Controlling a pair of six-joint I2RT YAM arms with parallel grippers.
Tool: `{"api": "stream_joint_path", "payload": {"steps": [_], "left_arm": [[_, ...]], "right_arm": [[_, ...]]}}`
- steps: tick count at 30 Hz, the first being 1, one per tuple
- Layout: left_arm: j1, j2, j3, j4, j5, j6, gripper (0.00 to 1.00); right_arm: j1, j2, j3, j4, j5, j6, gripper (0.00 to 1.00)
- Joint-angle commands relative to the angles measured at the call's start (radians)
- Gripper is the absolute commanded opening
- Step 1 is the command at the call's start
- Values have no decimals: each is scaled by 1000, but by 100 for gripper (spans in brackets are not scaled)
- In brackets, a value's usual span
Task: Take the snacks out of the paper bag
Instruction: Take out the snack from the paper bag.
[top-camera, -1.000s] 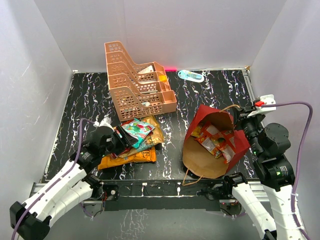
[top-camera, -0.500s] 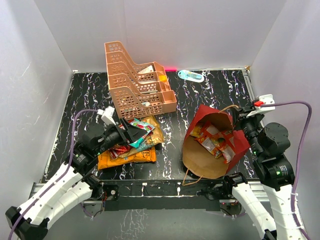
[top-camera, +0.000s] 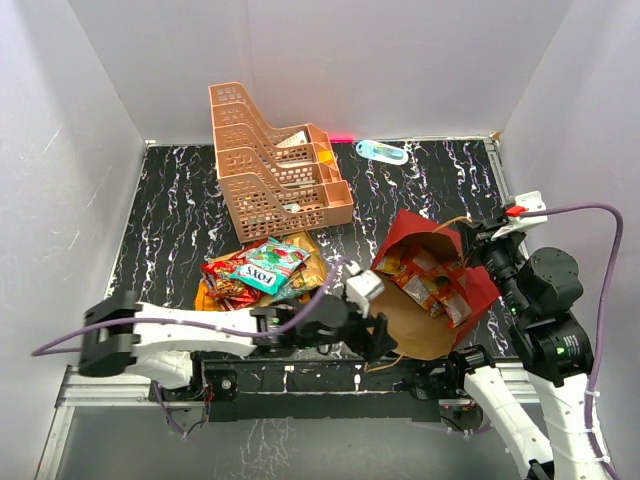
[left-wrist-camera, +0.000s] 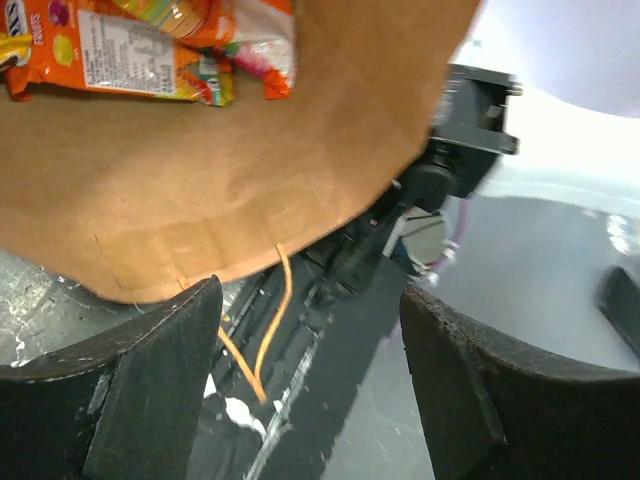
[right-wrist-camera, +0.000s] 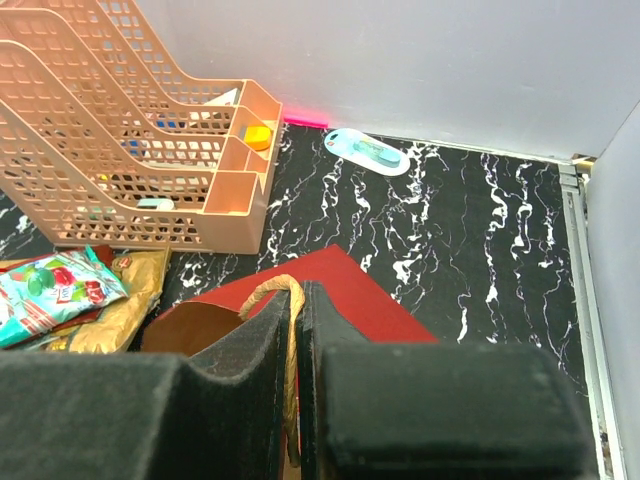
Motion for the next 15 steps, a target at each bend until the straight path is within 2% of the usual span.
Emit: {"api": "stream_joint_path", "payload": {"steps": [1, 3, 5, 8, 10, 12, 15], "left_arm": [[-28, 205, 105, 91, -200, 4, 70], [-30, 327, 157, 108, -224, -19, 70], [-30, 405, 165, 202, -274, -56, 72], [-28, 491, 105, 483, -288, -92, 78], [-28, 548, 87, 645, -312, -114, 78], [-26, 597, 117, 713, -323, -122, 73], [-20, 658, 210, 677, -354, -160, 63]], "right_arm": [[2, -1, 74, 27, -18, 17, 8], [2, 2, 78, 26, -19, 21, 8], [2, 2, 78, 28, -19, 24, 8], [2, -1, 75, 36, -23, 33, 8], [2, -1, 73, 44, -27, 40, 8], [2, 1, 71, 51, -32, 43, 8], [2, 8, 73, 51, -36, 44, 7]]}}
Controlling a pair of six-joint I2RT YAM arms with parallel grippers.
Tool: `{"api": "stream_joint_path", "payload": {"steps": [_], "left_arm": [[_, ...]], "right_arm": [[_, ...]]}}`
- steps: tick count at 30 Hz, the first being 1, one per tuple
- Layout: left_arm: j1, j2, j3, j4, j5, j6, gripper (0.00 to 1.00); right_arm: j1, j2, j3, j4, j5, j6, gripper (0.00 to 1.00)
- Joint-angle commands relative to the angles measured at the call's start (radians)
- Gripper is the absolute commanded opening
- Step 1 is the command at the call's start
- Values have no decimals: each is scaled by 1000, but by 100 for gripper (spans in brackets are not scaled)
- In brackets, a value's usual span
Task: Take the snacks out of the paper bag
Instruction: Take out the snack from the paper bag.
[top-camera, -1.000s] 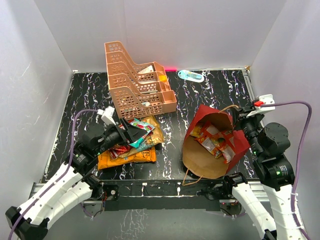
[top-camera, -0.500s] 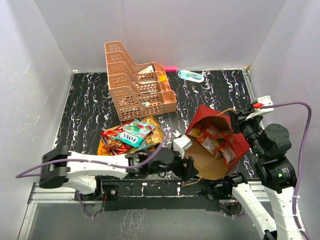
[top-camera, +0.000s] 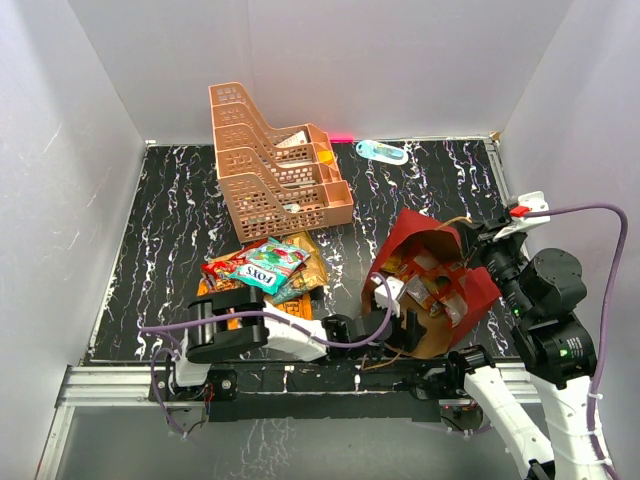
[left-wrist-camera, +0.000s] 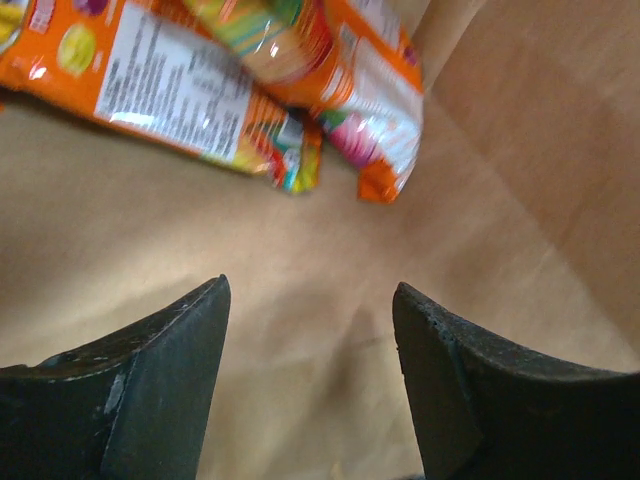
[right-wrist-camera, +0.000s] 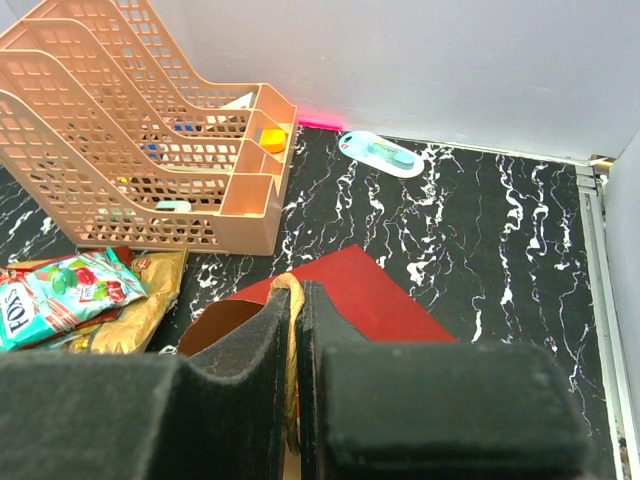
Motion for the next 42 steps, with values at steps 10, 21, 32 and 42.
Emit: {"api": "stream_joint_path", "payload": {"steps": [10, 21, 32, 42], "left_arm": [[113, 156, 150, 238, -60, -331, 42], [121, 213, 227, 248, -128, -257, 38], [55, 100, 123, 365, -169, -146, 33], [14, 170, 156, 406, -103, 75, 30]], "right_arm": [[2, 10, 51, 80, -13, 21, 7], [2, 20, 49, 85, -19, 26, 8], [2, 6, 41, 78, -13, 16, 8], [3, 17, 64, 77, -11, 12, 8]]}}
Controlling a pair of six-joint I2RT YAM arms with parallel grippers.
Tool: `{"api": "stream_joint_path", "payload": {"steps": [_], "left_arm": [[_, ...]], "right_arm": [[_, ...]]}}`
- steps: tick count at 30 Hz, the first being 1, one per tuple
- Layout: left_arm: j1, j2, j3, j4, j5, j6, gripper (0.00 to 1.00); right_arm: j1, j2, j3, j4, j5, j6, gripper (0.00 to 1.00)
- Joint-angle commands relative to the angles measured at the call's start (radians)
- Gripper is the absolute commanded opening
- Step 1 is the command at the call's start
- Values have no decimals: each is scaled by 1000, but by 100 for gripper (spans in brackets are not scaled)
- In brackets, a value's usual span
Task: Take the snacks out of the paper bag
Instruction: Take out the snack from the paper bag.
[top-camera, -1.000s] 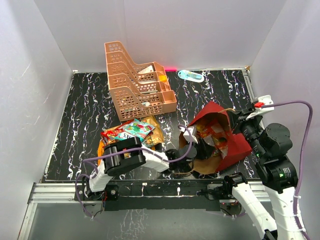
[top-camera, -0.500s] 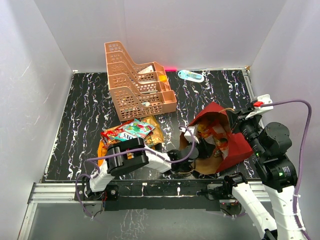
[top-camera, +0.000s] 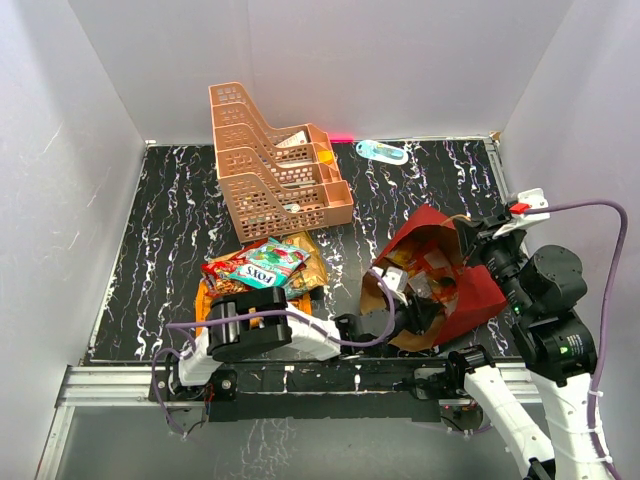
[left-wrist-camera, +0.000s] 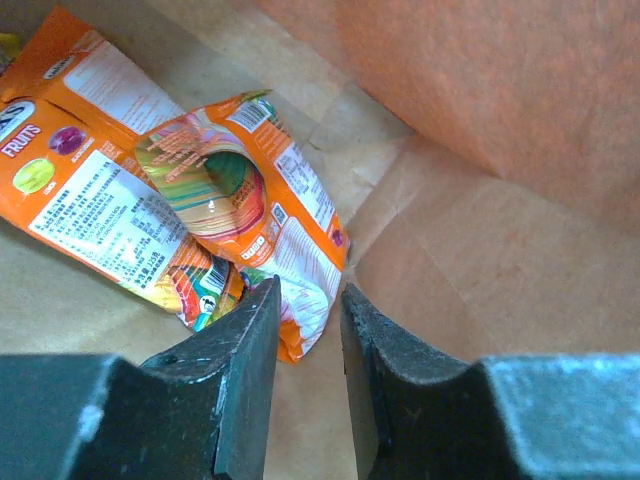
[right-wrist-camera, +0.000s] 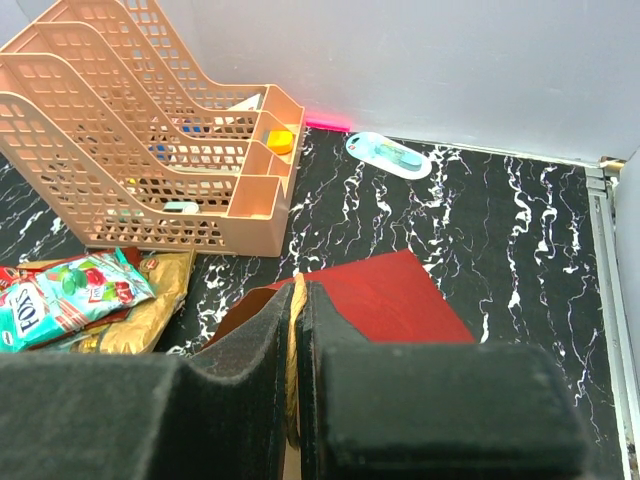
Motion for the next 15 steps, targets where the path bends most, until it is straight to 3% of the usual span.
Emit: {"api": "stream_joint_path", "payload": {"steps": [1, 15], "left_arm": [[-3, 14, 57, -6, 10, 89, 32], [56, 94, 276, -384, -108, -149, 58]], "right_arm": [[3, -1, 49, 82, 4, 4, 8], [2, 15, 72, 80, -1, 8, 8]]}}
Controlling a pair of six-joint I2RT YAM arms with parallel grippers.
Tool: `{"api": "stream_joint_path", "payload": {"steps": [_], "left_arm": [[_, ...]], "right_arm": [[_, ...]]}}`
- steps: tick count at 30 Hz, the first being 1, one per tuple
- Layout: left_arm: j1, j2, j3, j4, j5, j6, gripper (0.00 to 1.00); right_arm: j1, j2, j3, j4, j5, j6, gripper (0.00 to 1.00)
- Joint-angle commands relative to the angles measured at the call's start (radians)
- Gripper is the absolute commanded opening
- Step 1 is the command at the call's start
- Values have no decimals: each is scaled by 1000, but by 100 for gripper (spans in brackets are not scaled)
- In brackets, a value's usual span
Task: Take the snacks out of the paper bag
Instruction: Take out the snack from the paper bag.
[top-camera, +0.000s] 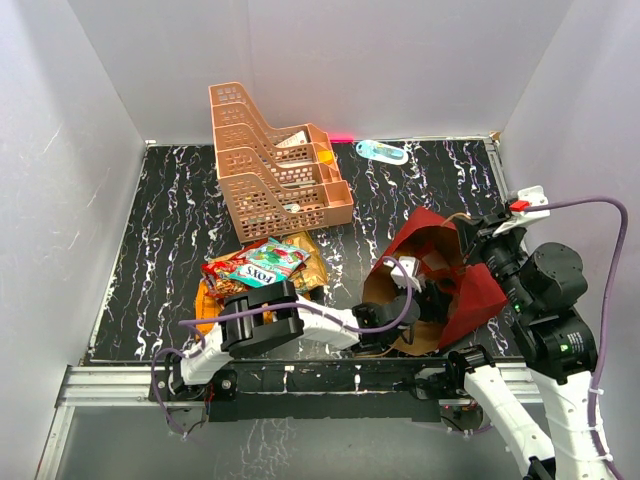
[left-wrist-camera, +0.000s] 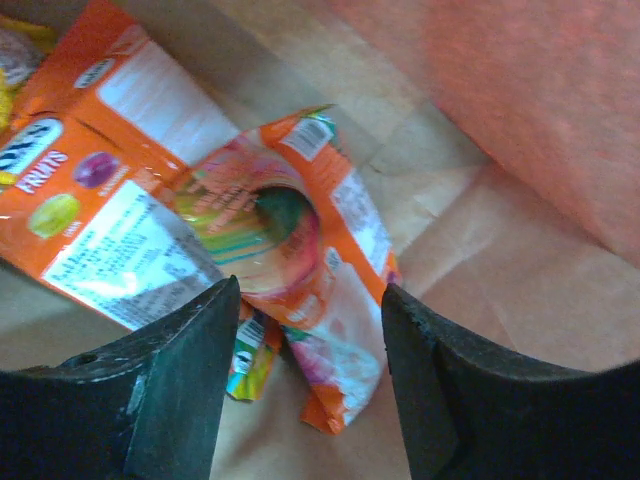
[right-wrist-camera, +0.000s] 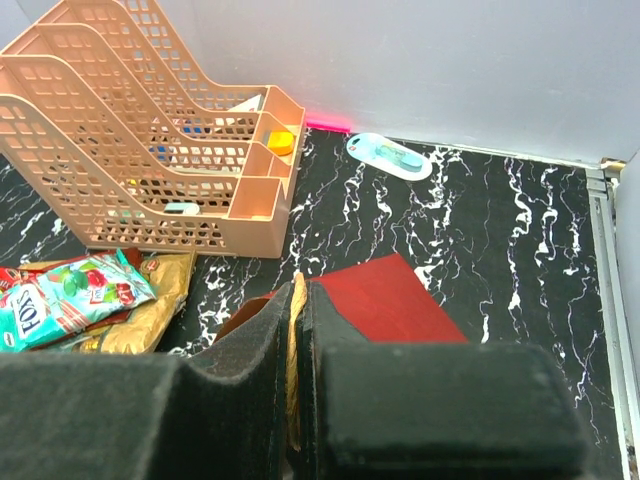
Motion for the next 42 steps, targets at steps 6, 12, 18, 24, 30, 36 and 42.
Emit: {"api": "stream_joint_path", "payload": {"steps": [6, 12, 18, 24, 30, 36, 42], "left_arm": [[56, 5, 71, -163, -27, -135, 65], [85, 43, 119, -179, -11, -173, 66], [88, 116, 182, -94, -3, -133, 55], [90, 167, 212, 46, 52, -18, 31], [92, 84, 127, 173, 112, 108, 0], [92, -93, -62, 269, 129, 103, 0], [91, -260, -194, 199, 167, 71, 0]], "right_arm": [[2, 7, 53, 88, -6, 8, 8], [2, 12, 55, 90, -11, 10, 8], [2, 13, 58, 86, -11, 9, 8], [2, 9, 64, 64, -5, 5, 8], [2, -9, 66, 47, 25, -18, 8], [2, -29, 43, 47, 35, -25, 8], [3, -49, 17, 47, 56, -23, 8]]}}
